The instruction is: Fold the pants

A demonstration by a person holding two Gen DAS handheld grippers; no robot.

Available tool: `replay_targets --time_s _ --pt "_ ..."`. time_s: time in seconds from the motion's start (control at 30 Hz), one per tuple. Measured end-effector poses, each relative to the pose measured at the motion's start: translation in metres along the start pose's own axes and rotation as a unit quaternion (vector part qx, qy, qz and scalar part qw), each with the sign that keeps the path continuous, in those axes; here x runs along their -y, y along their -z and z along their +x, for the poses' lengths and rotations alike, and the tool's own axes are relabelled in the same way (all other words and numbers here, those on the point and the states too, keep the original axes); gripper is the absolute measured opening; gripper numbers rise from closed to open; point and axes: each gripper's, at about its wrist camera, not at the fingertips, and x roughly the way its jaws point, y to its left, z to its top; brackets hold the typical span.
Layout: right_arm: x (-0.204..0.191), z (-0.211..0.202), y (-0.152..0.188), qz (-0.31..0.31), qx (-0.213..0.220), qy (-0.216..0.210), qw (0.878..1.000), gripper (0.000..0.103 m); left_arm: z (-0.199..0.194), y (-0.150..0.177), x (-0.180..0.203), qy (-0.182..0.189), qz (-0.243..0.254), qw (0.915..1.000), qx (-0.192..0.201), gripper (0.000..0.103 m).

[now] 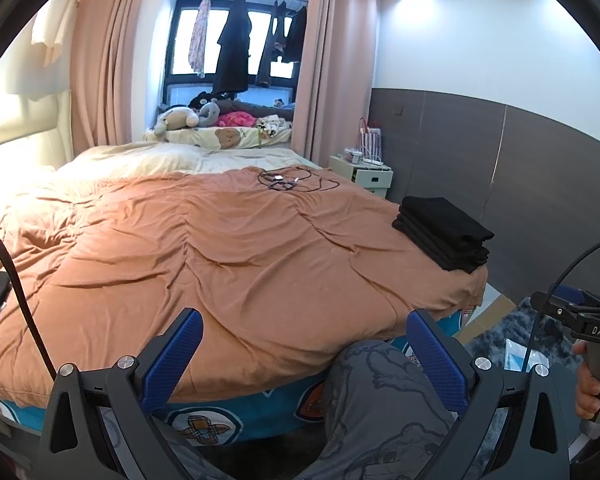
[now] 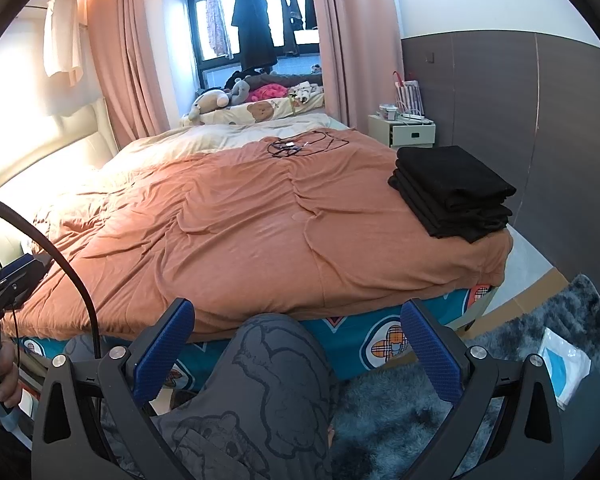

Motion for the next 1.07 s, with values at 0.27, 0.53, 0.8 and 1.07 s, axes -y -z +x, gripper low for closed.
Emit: replay_targets --time_s 0.27,0.53,0.8,1.07 --pt "0.0029 -0.0025 0.0011 -0.003 0.003 0.003 1.0 0.103 -0.0015 0.0008 0.0017 0.0 0.001 1.0 0.001 0.102" --pt "0.0033 -0.0055 0.0033 -0.007 0.006 0.007 1.0 0.103 -0.0037 0.0019 0.0016 0.001 0.0 1.0 0.0 0.102" --pt "0.0064 -0.0044 0.0032 -0.012 0.006 0.011 1.0 0.103 -0.0055 0.0043 0.0026 -0.003 0.003 1.0 -0.002 0.102" --pt "0.0066 -0.0009 0.003 -0.018 0.005 0.022 1.0 0.103 -0.005 0.004 0.0019 0.0 0.003 1.0 -0.003 0.102"
